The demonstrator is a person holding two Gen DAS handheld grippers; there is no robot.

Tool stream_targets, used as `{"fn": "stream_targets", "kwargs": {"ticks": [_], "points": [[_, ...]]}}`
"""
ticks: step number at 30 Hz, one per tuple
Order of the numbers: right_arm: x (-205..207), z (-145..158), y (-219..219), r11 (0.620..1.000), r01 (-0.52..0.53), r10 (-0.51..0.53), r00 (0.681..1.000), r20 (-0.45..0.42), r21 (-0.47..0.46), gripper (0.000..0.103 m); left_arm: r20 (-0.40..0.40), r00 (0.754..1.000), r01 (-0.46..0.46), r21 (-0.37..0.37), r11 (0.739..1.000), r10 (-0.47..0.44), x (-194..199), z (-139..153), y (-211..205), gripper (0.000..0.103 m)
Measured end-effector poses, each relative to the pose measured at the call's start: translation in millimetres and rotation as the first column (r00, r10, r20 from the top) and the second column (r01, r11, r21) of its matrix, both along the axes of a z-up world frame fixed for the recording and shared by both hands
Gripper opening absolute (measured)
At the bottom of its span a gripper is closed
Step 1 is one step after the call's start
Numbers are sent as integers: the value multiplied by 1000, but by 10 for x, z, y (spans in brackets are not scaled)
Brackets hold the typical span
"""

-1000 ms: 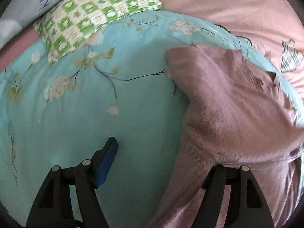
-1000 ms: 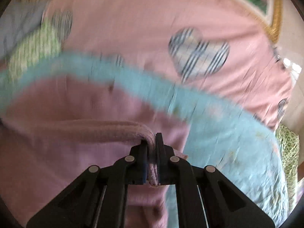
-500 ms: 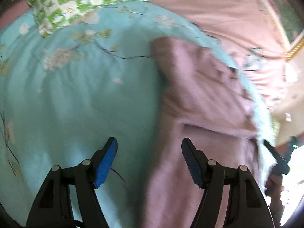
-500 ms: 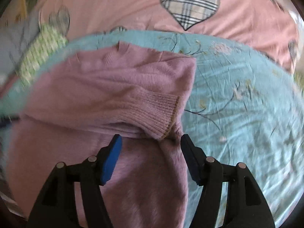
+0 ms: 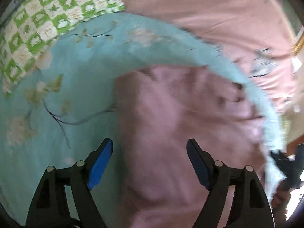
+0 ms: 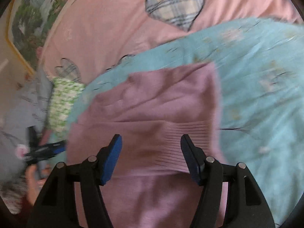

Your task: Fold small clothes

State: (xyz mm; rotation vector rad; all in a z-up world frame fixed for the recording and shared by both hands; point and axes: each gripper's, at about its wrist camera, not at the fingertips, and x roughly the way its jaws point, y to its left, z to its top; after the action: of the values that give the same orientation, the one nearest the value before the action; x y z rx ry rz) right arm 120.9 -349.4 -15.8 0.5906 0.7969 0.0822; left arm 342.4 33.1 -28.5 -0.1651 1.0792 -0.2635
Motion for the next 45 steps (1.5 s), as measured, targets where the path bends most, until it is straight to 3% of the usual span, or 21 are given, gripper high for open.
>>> {"fn": "stream_targets", "kwargs": {"ticks": [2, 3, 4, 8, 10, 13, 17, 20, 27, 34, 38, 42, 44, 45], "points": [[183, -175, 15, 997, -49, 52, 997, -55, 62, 65, -18, 999, -33, 109, 993, 35, 98, -169, 5, 72], [236, -257, -3, 1000, -16, 18, 994, -105, 22, 65, -20, 999, -42, 122, 992, 44, 121, -237, 44, 73], [291, -342, -63, 995, 59, -72, 983, -170, -80, 62, -11, 999, -44, 115, 992, 46, 131, -252, 75, 73], [236, -208, -123, 974, 184, -198, 976, -96, -133, 62, 36, 996, -90, 183, 979, 85, 81, -130, 165, 71], [119, -21, -50, 971, 198, -205, 978, -35, -137, 63, 35, 995, -96, 142, 985, 92, 6, -48, 267, 65], [-86, 152, 54, 986, 146, -145, 989, 13, -75, 67, 39, 998, -40, 35, 999, 39, -304, 132, 386, 66], [-448, 243, 247, 994, 71, -71, 997, 3, -88, 68, 70, 996, 54, -5, 999, -54, -878, 302, 376, 68], [-787, 233, 361, 995, 28, -29, 1000, -9, -91, 68, 61, 994, 93, 17, 996, -94, -1320, 304, 379, 70], [-1587, 174, 411, 997, 8, -10, 1000, -20, -75, 68, -6, 992, 127, 8, 992, -127, -2259, 113, 662, 70], [-2344, 110, 454, 995, -43, 45, 999, 24, -89, 68, -52, 978, 191, -133, 972, -200, -3109, -201, 794, 70], [-2678, 7, 397, 997, -37, 39, 999, 23, -75, 68, -63, 978, 185, -172, 968, -198, -3396, -428, 752, 70], [-2938, -120, 284, 998, 1, -1, 1000, -1, -57, 68, 2, 981, 193, -182, 964, -196, -3560, -475, 701, 70], [-3041, -202, 243, 999, 14, -14, 1000, -13, -33, 68, 1, 974, 222, -208, 953, -226, -3559, -496, 651, 76], [-3080, -256, 228, 1000, 15, -16, 1000, -19, -13, 67, 9, 970, 238, -217, 947, -242, -3561, -501, 631, 85]]}}
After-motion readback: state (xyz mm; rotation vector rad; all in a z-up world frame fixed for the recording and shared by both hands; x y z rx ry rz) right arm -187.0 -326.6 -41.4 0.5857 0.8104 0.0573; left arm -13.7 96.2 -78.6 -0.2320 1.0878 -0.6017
